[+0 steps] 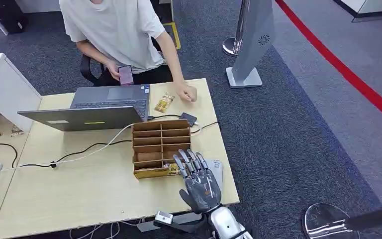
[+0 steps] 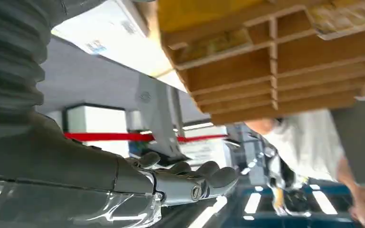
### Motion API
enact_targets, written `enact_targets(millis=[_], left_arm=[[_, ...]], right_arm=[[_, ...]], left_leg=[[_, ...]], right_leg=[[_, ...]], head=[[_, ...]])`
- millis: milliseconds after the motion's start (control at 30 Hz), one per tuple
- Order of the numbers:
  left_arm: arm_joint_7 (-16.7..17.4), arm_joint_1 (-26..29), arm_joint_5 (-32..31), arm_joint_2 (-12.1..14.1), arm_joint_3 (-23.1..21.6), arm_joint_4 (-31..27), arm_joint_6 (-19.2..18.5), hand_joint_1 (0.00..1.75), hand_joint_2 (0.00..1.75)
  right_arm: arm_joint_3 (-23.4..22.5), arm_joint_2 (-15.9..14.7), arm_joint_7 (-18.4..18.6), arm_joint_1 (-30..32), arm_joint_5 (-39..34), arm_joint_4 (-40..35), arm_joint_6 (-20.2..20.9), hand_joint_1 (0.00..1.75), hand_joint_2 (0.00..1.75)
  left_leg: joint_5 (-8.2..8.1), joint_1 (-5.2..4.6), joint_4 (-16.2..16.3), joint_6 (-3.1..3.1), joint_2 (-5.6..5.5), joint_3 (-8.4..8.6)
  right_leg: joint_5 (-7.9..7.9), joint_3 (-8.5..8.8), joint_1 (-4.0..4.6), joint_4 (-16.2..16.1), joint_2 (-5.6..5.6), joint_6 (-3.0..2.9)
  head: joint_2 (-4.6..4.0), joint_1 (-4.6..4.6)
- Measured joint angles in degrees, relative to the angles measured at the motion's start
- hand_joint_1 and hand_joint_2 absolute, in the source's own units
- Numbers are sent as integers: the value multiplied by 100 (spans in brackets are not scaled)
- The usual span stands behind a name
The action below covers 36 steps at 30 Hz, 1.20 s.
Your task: Pass the card to the sensor for recognition and then transmit it.
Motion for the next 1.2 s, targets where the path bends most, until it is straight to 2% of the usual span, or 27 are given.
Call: enact_targets(millis=[400, 1200], left_arm=[[0, -7, -164, 0, 0, 0, -15, 0, 175], [-2, -31, -350, 11, 0, 0, -107, 0, 175]], right_arm=[[-194, -13, 485, 86, 63, 389, -2, 0, 175], [-430, 125, 461, -242, 61, 745, -2, 0, 175]], left_leg=[[0, 0, 0, 0, 2, 0], [1, 0, 0, 0, 0, -3]], right_leg=[[0, 0, 0, 0, 1, 0], [0, 0, 0, 0, 0, 0]], head=[[0, -2], [0, -2]])
